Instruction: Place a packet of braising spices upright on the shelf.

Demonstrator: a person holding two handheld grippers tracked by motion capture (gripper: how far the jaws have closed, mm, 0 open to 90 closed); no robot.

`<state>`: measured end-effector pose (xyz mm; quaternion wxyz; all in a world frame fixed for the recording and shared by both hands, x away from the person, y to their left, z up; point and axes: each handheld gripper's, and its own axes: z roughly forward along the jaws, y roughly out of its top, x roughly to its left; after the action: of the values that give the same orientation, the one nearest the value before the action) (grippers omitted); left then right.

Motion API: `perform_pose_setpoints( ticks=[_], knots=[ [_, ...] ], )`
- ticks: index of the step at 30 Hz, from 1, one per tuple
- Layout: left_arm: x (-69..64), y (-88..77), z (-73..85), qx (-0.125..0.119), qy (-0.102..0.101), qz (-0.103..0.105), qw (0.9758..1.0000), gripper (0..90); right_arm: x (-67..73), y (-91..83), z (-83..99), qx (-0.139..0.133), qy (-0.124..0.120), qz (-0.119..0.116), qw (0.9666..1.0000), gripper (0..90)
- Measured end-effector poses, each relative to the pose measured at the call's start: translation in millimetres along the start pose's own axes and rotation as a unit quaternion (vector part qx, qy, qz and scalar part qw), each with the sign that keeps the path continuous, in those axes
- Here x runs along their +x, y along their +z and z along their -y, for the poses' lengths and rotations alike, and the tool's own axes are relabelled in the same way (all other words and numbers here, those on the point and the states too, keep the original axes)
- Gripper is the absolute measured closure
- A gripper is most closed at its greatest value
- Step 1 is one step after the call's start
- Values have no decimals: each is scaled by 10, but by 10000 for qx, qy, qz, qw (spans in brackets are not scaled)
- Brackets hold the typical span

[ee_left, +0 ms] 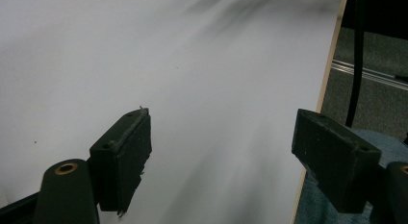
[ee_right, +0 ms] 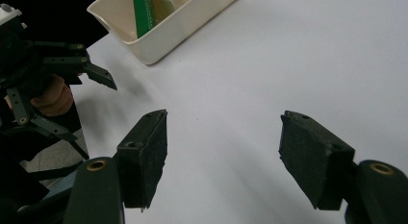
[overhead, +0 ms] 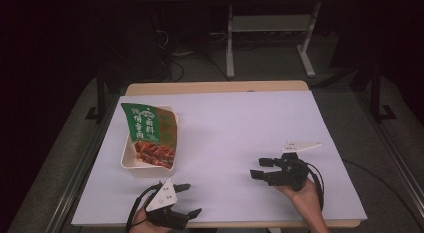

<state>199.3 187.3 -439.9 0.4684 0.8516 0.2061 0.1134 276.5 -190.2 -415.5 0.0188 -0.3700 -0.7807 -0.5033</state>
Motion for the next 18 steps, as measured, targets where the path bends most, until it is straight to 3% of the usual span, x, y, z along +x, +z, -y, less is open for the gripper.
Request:
perform_pose_setpoints(
  ticks=[18],
  knots=[
    [-1, 3, 2, -15, -28, -8, 10000, 211, -18, -85, 185, 89, 97, 28, 9999, 316]
  ],
)
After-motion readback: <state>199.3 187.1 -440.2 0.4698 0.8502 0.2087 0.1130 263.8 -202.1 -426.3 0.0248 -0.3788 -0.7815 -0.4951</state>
